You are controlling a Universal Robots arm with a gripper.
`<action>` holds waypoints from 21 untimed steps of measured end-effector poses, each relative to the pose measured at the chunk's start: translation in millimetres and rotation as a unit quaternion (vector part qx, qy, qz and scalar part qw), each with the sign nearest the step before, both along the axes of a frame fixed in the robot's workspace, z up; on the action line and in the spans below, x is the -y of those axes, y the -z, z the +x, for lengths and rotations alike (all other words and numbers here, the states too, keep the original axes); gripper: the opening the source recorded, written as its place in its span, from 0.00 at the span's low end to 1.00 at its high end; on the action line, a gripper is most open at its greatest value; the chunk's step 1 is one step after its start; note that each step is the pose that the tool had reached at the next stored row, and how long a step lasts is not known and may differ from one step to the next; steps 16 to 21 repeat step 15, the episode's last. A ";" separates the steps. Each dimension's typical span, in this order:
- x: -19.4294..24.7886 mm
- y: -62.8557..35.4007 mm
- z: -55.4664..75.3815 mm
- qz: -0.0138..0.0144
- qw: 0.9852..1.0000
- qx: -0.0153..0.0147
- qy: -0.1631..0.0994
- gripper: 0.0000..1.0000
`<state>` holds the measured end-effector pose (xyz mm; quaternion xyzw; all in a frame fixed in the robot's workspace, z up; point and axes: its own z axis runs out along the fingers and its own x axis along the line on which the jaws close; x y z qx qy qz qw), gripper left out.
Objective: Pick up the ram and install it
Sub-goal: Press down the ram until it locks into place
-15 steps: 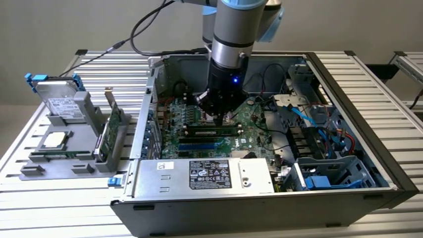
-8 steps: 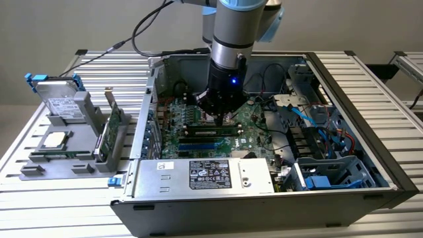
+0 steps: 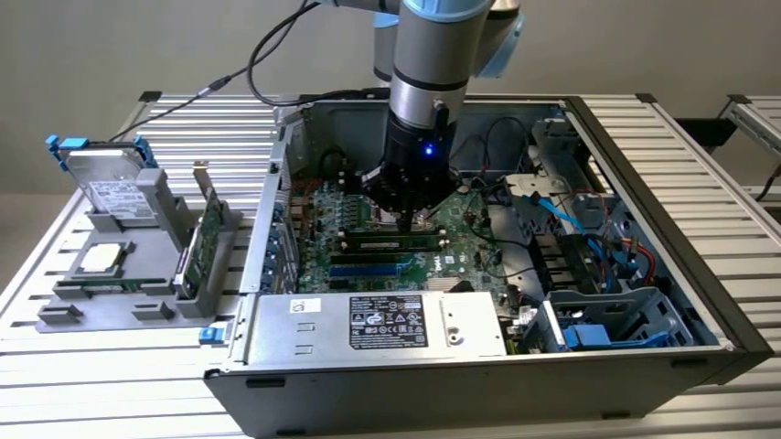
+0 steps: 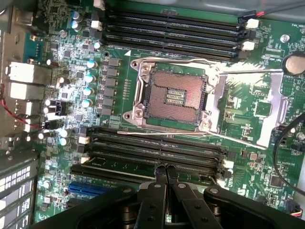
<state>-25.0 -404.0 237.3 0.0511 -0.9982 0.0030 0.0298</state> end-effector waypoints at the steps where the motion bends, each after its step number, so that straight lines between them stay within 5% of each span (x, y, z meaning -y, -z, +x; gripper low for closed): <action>1: 0.0 0.0 0.0 0.000 1.000 0.000 0.007 0.10; 8: 0.0 -0.6 0.0 0.000 0.999 0.001 0.050 0.10; 21: -0.1 -1.1 0.0 0.000 0.999 0.001 0.050 0.10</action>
